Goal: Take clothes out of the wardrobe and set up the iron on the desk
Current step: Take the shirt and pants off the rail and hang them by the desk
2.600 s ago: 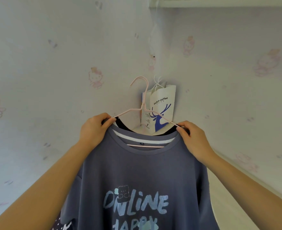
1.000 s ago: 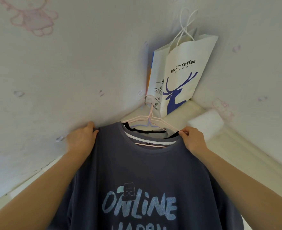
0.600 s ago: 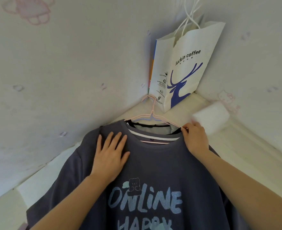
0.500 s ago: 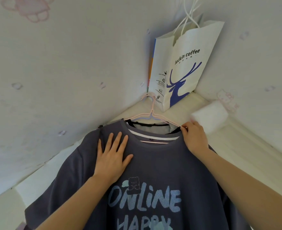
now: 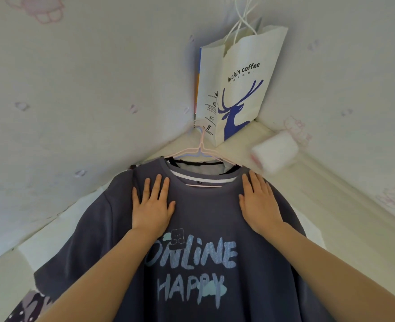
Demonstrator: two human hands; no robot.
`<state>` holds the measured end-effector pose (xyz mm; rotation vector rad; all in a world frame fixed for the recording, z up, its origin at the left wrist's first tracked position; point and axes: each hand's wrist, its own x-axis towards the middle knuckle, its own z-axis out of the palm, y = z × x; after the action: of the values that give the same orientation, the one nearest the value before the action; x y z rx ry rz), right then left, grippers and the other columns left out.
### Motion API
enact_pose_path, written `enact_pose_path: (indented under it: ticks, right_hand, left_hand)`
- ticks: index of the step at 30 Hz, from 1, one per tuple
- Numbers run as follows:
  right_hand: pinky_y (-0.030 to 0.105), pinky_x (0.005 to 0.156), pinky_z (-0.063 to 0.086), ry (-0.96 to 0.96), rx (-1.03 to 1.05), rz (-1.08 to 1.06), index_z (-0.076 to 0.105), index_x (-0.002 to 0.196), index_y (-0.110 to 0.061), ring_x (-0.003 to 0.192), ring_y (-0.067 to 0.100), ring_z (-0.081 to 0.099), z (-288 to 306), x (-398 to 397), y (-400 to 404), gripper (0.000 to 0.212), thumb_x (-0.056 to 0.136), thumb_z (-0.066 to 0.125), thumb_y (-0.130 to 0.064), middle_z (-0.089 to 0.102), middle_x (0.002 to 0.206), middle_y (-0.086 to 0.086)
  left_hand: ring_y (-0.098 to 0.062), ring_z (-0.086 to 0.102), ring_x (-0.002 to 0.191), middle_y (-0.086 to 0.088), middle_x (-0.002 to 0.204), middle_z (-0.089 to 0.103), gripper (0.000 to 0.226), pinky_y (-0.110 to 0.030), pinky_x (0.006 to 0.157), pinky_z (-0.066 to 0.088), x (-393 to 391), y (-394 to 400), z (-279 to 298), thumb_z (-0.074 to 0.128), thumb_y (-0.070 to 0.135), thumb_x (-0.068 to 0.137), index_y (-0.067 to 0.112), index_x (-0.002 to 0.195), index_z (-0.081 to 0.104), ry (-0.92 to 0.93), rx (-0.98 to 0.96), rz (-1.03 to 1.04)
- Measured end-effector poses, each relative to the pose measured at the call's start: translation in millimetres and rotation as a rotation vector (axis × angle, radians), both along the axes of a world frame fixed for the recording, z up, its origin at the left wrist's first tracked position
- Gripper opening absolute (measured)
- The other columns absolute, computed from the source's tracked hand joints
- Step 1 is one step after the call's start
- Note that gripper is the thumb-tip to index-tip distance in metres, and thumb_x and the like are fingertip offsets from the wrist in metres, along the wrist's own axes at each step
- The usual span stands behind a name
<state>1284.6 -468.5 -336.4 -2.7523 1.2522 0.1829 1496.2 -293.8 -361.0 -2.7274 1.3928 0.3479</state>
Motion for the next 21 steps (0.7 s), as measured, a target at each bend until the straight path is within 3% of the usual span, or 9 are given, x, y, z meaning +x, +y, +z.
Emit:
enact_pose_path:
  ticks: [4, 8, 10, 13, 21]
  right_hand:
    - [0.042, 0.121, 0.007, 0.031, 0.066, 0.017, 0.01, 0.152, -0.01, 0.148, 0.027, 0.003, 8, -26, 32, 0.057, 0.102, 0.026, -0.033, 0.006, 0.161, 0.009]
    - [0.043, 0.12, 0.006, 0.03, 0.093, 0.043, 0.013, 0.152, -0.01, 0.148, 0.026, 0.004, 14, -55, 70, 0.057, 0.102, 0.026, -0.034, 0.012, 0.16, 0.008]
    - [0.042, 0.12, 0.005, 0.003, 0.109, 0.04, 0.015, 0.152, -0.01, 0.148, 0.026, 0.006, 18, -70, 91, 0.056, 0.102, 0.027, -0.035, 0.014, 0.16, 0.008]
    - [0.041, 0.119, 0.004, -0.023, 0.124, 0.056, 0.016, 0.151, -0.01, 0.148, 0.027, 0.007, 23, -97, 126, 0.056, 0.102, 0.028, -0.035, 0.016, 0.159, 0.008]
    - [0.04, 0.12, 0.012, -0.041, 0.201, 0.062, 0.015, 0.151, -0.011, 0.147, 0.027, 0.011, 40, -175, 216, 0.056, 0.102, 0.031, -0.034, 0.022, 0.157, 0.007]
  left_hand:
    - [-0.027, -0.006, 0.148, 0.0, 0.161, -0.011, 0.061, -0.054, 0.118, 0.001, -31, 20, 6, 0.018, 0.046, 0.101, 0.025, 0.152, -0.007, 0.027, 0.006, -0.016]
    - [-0.027, 0.001, 0.148, 0.0, 0.162, 0.004, 0.056, -0.049, 0.118, 0.005, -74, 51, 9, 0.025, 0.041, 0.101, 0.024, 0.153, 0.012, 0.065, -0.058, -0.026]
    - [-0.029, 0.016, 0.146, -0.002, 0.158, 0.023, 0.054, -0.048, 0.117, 0.015, -97, 70, 9, 0.039, 0.037, 0.099, 0.02, 0.149, 0.03, 0.081, -0.126, -0.027]
    - [-0.032, 0.046, 0.131, -0.006, 0.137, 0.055, 0.05, -0.049, 0.105, 0.04, -130, 104, 5, 0.066, 0.028, 0.086, 0.014, 0.133, 0.055, 0.044, -0.208, -0.039]
    - [-0.025, 0.061, 0.115, -0.003, 0.117, 0.067, 0.046, -0.044, 0.095, 0.051, -227, 193, 17, 0.076, 0.012, 0.071, 0.011, 0.117, 0.067, 0.073, -0.286, -0.049]
